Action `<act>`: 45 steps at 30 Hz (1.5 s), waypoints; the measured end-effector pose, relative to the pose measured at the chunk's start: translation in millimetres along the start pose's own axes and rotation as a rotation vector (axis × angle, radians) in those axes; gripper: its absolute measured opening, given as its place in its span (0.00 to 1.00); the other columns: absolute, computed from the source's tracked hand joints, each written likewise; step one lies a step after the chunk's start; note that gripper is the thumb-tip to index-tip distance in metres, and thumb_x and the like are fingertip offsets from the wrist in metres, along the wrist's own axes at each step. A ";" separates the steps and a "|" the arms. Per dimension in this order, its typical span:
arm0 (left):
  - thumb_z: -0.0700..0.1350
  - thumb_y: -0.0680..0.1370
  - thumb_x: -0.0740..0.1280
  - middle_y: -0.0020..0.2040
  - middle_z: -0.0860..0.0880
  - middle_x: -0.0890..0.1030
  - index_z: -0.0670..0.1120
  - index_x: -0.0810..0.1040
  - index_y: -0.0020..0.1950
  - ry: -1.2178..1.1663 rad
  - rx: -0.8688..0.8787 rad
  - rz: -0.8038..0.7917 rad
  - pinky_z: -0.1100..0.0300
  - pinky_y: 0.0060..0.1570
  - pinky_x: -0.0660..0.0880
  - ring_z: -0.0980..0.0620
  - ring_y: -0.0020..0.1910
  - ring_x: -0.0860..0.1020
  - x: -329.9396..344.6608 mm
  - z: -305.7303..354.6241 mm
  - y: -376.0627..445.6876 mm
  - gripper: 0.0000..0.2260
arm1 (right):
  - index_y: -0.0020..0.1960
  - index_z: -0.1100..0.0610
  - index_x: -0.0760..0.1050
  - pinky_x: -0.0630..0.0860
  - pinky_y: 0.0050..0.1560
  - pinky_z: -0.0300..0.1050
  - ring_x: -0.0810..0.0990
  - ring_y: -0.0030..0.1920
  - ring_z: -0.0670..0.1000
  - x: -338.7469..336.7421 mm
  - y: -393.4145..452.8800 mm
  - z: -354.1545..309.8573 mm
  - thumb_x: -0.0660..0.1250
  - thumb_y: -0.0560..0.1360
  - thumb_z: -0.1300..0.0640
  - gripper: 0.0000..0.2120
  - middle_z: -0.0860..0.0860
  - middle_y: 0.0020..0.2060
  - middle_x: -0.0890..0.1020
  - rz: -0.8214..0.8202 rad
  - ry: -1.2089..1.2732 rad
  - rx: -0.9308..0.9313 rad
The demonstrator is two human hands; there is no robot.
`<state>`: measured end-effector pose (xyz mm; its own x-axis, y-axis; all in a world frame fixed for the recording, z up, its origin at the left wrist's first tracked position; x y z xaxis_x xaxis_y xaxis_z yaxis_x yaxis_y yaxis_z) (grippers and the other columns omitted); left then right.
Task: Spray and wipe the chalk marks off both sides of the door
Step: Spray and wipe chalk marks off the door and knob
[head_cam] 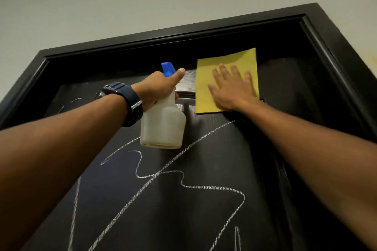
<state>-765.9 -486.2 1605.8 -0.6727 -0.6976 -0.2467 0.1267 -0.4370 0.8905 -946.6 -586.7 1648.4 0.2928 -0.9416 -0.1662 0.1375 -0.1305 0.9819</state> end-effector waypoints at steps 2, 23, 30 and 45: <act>0.64 0.80 0.59 0.43 0.45 0.79 0.40 0.75 0.56 0.016 0.018 0.003 0.55 0.44 0.79 0.50 0.37 0.78 -8.8 -3.8 -1.5 0.26 | 0.83 0.51 0.44 0.39 0.77 0.66 0.41 0.81 0.57 -8.8 0.8 40.1 0.44 0.83 0.38 0.32 0.50 0.82 0.43 0.026 0.035 0.124; 0.67 0.78 0.59 0.46 0.43 0.81 0.40 0.76 0.57 -0.002 -0.060 0.034 0.47 0.55 0.80 0.47 0.42 0.80 -118.8 -98.9 13.7 0.30 | 0.82 0.44 0.43 0.38 0.76 0.68 0.41 0.81 0.59 15.2 28.4 -98.1 0.40 0.84 0.41 0.27 0.47 0.82 0.44 -0.032 -0.013 -0.102; 0.67 0.78 0.60 0.44 0.45 0.83 0.42 0.76 0.52 -0.020 -0.022 0.016 0.55 0.39 0.79 0.50 0.35 0.80 -215.2 -169.1 2.1 0.27 | 0.82 0.45 0.45 0.42 0.77 0.68 0.44 0.81 0.59 38.4 53.6 -245.8 0.42 0.85 0.43 0.26 0.46 0.82 0.47 -0.059 -0.009 -0.154; 0.67 0.77 0.61 0.47 0.37 0.81 0.40 0.77 0.48 -0.049 -0.052 -0.056 0.49 0.52 0.79 0.42 0.43 0.79 -265.7 -262.1 11.1 0.28 | 0.83 0.50 0.45 0.39 0.77 0.64 0.41 0.81 0.57 82.3 52.8 -449.4 0.42 0.85 0.45 0.27 0.50 0.82 0.45 -0.036 0.036 -0.133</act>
<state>-394.7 -454.5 1581.0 -0.7142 -0.6435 -0.2754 0.1248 -0.5042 0.8545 -490.0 -531.7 1645.5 0.3186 -0.9251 -0.2065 0.2724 -0.1193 0.9548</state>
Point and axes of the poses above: each hand's wrist, its own y-axis towards the middle knuckle, its own x-axis out of the palm, z = x × y, the point moved 9 cm from there along y, towards the middle knuckle
